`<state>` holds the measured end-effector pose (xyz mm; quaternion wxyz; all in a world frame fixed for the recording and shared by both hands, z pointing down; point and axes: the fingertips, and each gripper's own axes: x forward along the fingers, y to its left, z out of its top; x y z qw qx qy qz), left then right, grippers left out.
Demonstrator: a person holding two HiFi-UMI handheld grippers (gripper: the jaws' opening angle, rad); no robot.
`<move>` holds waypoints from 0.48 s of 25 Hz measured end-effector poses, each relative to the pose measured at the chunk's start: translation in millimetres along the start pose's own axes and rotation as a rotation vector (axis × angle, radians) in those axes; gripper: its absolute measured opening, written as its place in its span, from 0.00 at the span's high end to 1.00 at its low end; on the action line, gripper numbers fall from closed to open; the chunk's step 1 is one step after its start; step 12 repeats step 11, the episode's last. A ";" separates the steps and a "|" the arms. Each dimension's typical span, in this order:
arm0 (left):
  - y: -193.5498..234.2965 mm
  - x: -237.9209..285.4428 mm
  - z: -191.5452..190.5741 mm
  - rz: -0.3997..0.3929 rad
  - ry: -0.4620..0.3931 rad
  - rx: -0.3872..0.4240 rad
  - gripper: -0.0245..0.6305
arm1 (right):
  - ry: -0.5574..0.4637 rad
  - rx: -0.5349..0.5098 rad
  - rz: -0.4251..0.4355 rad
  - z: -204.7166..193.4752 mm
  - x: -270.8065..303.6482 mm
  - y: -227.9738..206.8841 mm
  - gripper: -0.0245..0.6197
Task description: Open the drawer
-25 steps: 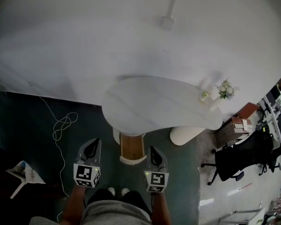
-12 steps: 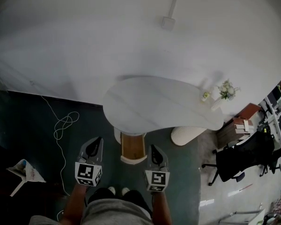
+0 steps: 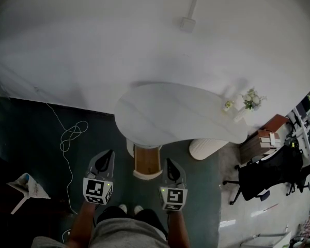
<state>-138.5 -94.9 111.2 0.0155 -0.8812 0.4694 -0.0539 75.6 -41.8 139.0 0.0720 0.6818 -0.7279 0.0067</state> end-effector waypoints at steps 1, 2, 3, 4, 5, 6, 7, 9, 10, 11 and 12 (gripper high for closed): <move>-0.3 -0.1 -0.3 -0.001 0.001 0.000 0.95 | 0.000 -0.001 0.002 0.1 0.0 0.3 0.95; -0.6 -0.5 -0.6 -0.001 0.001 0.001 0.95 | 0.000 -0.003 0.003 0.0 -0.2 0.6 0.95; -0.8 -1.2 -0.9 -0.001 0.001 0.002 0.95 | -0.001 -0.004 0.004 -0.2 -0.8 1.3 0.95; -0.8 -2.3 -1.1 -0.001 0.000 0.002 0.95 | -0.002 -0.004 0.004 -0.3 -1.4 2.4 0.95; -0.5 -3.4 -1.2 0.000 -0.001 0.003 0.95 | -0.003 -0.003 0.005 -0.2 -2.0 3.6 0.95; -0.1 -4.2 -1.2 0.001 -0.002 0.002 0.95 | -0.005 -0.001 0.005 0.3 -2.3 4.7 0.95; 0.4 -4.5 -1.1 0.002 -0.002 0.002 0.95 | -0.006 0.001 0.005 1.2 -2.2 5.4 0.95; 1.5 -4.2 -0.5 0.002 -0.002 0.001 0.95 | -0.010 0.004 0.003 3.1 -1.3 5.7 0.95; 2.0 -3.8 -0.1 0.002 -0.002 0.000 0.95 | -0.012 0.004 0.002 4.0 -0.6 5.5 0.95; 2.5 -3.3 0.3 0.002 -0.002 0.000 0.95 | -0.013 0.003 0.000 4.8 0.0 5.2 0.95; 2.5 -3.3 0.3 0.002 -0.002 0.000 0.95 | -0.013 0.003 0.000 4.8 0.0 5.2 0.95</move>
